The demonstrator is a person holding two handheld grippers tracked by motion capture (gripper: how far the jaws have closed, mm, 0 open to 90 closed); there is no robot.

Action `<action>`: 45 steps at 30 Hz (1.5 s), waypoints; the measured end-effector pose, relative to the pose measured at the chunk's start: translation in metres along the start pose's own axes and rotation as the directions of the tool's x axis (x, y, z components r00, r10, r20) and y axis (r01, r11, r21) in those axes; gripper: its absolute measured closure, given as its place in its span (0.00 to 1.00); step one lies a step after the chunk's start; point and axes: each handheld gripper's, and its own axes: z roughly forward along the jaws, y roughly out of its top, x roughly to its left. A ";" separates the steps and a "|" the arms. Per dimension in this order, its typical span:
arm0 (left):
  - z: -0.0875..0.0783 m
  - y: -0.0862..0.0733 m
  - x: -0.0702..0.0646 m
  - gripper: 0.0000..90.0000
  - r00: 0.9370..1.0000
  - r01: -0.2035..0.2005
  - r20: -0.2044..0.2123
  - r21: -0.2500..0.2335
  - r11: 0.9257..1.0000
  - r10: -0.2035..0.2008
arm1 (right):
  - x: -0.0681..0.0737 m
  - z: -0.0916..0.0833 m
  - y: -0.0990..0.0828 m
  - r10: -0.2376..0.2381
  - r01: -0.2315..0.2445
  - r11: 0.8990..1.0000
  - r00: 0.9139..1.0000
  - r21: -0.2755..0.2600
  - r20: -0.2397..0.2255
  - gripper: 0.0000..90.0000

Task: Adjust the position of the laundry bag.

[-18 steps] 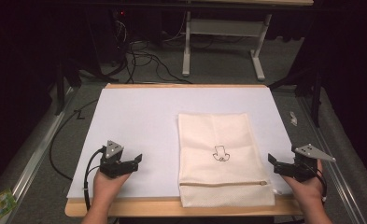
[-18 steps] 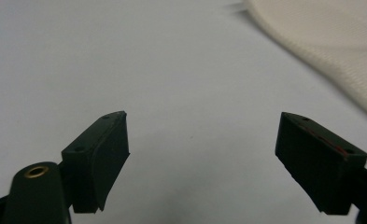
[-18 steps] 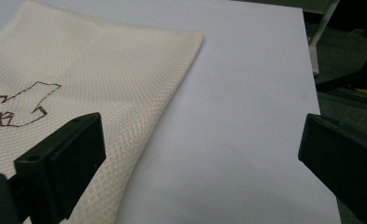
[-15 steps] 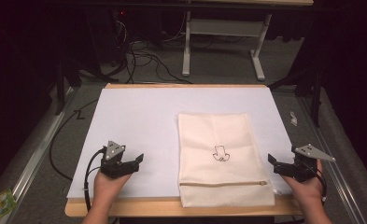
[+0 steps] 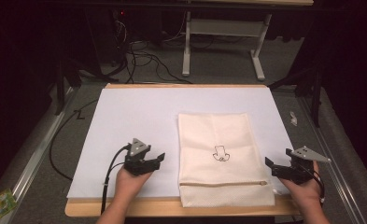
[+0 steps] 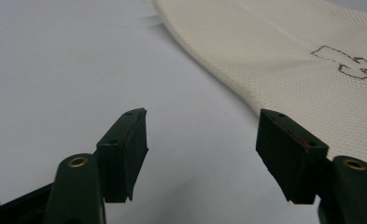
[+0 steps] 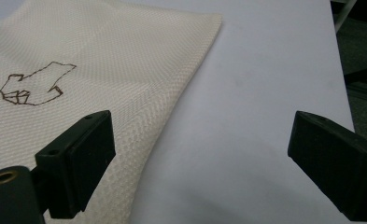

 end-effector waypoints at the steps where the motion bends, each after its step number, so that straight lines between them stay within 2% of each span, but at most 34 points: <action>1: 0.007 0.003 -0.005 0.40 1.000 -0.004 0.017 0.010 1.000 0.004 | 0.001 0.000 0.000 -0.009 0.009 1.000 1.000 0.000 -0.003 0.11; 4: 0.027 0.012 -0.020 0.43 0.999 -0.023 0.037 0.050 0.998 0.022 | 0.005 0.000 -0.001 -0.034 0.034 0.999 0.999 0.013 -0.015 0.17; 6: 0.040 0.016 -0.030 0.44 0.998 -0.045 0.041 0.077 0.996 0.042 | 0.005 0.001 -0.001 -0.032 0.032 0.999 0.999 0.012 -0.017 0.17; 7: 0.049 0.018 -0.034 0.45 0.998 -0.060 0.026 0.094 0.994 0.058 | 0.005 0.001 -0.001 -0.036 0.036 0.999 0.999 0.012 -0.017 0.17; 9: 0.067 0.019 -0.040 0.45 0.998 -0.054 0.018 0.145 0.988 0.052 | 0.006 0.000 -0.002 -0.031 0.031 0.999 0.999 0.015 -0.017 0.18; 10: 0.076 0.020 -0.046 0.44 0.997 -0.075 -0.018 0.146 0.986 0.079 | 0.006 0.000 -0.002 -0.031 0.031 0.999 0.999 0.021 -0.012 0.18; 11: 0.076 0.020 -0.046 0.52 0.997 -0.075 -0.018 0.146 0.986 0.079 | 0.006 0.000 -0.002 -0.031 0.031 0.999 0.999 0.021 -0.012 0.18; 12: 0.079 0.023 -0.049 0.52 0.996 -0.078 -0.027 0.149 0.986 0.083 | 0.007 0.000 -0.002 -0.030 0.031 0.999 0.999 0.020 -0.013 0.18; 13: 0.082 0.026 -0.054 0.72 0.995 -0.095 -0.024 0.159 0.983 0.100 | 0.007 0.000 -0.002 -0.035 0.035 0.999 0.999 0.021 -0.012 0.19; 14: 0.082 0.026 -0.054 0.82 0.995 -0.095 -0.024 0.159 0.983 0.100 | 0.007 0.000 -0.002 -0.035 0.035 0.999 0.999 0.021 -0.012 0.19; 15: 0.083 0.028 -0.056 0.82 0.993 -0.105 -0.029 0.166 0.981 0.111 | 0.007 0.000 -0.002 -0.041 0.041 0.999 0.999 0.019 -0.015 0.19; 17: 0.085 0.031 -0.058 0.96 0.991 -0.128 -0.022 0.176 0.976 0.134 | 0.007 0.000 -0.001 -0.043 0.043 0.999 0.999 0.014 -0.014 0.20; 19: 0.085 0.033 -0.052 0.97 0.996 -0.083 -0.020 0.161 0.983 0.087 | 0.008 0.000 -0.001 -0.038 0.038 0.999 0.999 0.014 -0.015 0.24; 20: 0.086 0.034 -0.048 0.98 0.997 -0.056 -0.047 0.145 0.988 0.063 | 0.008 0.000 -0.001 -0.045 0.045 0.999 0.999 0.016 -0.011 0.26; 21: 0.086 0.035 -0.043 0.98 0.996 -0.038 -0.073 0.131 0.991 0.048 | 0.008 0.000 -0.002 -0.051 0.051 0.999 0.999 0.014 -0.008 0.28; 22: 0.086 0.036 -0.030 0.98 0.993 0.002 -0.115 0.116 0.993 0.011 | 0.009 -0.001 -0.002 -0.049 0.049 0.999 0.999 0.014 -0.013 0.30; 23: 0.086 0.036 -0.030 0.98 0.993 0.002 -0.115 0.116 0.993 0.011 | 0.009 -0.001 -0.002 -0.049 0.049 0.999 0.999 0.014 -0.013 0.30; 24: 0.085 0.036 -0.024 0.98 0.990 0.016 -0.144 0.105 0.994 0.000 | 0.009 -0.001 -0.002 -0.044 0.045 0.999 0.999 0.013 -0.016 0.31; 27: 0.081 0.037 -0.004 0.98 0.974 0.046 -0.224 0.083 0.995 -0.026 | 0.009 -0.002 -0.001 -0.044 0.044 0.999 0.999 0.004 -0.024 0.35; 30: 0.077 0.036 0.012 0.97 0.964 0.077 -0.259 0.057 0.995 -0.060 | 0.011 0.000 -0.002 -0.042 0.042 0.999 0.998 0.012 -0.036 0.36; 31: 0.074 0.036 0.016 0.94 0.964 0.089 -0.254 0.039 0.995 -0.077 | 0.011 0.001 -0.002 -0.051 0.052 0.999 0.998 0.014 -0.039 0.36; 32: 0.071 0.036 0.019 0.88 0.965 0.094 -0.246 0.016 0.995 -0.087 | 0.012 0.002 -0.001 -0.052 0.053 0.998 0.998 0.016 -0.040 0.36; 35: 0.051 0.036 0.020 0.59 0.974 0.078 -0.210 -0.051 0.996 -0.087 | 0.018 0.001 -0.001 -0.075 0.076 0.997 0.995 0.010 -0.062 0.41; 36: 0.043 0.036 0.018 0.59 0.978 0.066 -0.196 -0.056 0.996 -0.076 | 0.018 0.001 -0.001 -0.075 0.076 0.997 0.995 0.010 -0.062 0.41; 38: 0.025 0.034 0.011 0.52 0.986 0.027 -0.164 -0.051 0.998 -0.035 | 0.021 0.002 -0.001 -0.088 0.090 0.996 0.992 0.012 -0.088 0.50; 40: 0.003 0.026 0.002 0.49 0.992 -0.002 -0.127 -0.061 0.998 -0.006 | 0.025 0.004 0.000 -0.099 0.102 0.995 0.989 0.021 -0.111 0.52; 42: -0.016 0.013 -0.007 0.49 0.996 -0.005 -0.085 -0.077 0.997 -0.002 | 0.029 0.006 0.001 -0.089 0.094 0.995 0.986 0.025 -0.143 0.54; 44: -0.033 -0.005 -0.014 0.49 0.999 -0.020 -0.038 -0.088 0.996 0.017 | 0.038 0.010 0.003 -0.100 0.107 0.994 0.980 0.032 -0.175 0.55; 45: -0.033 -0.005 -0.014 0.49 0.999 -0.020 -0.038 -0.088 0.996 0.017 | 0.038 0.010 0.003 -0.100 0.107 0.994 0.980 0.032 -0.175 0.55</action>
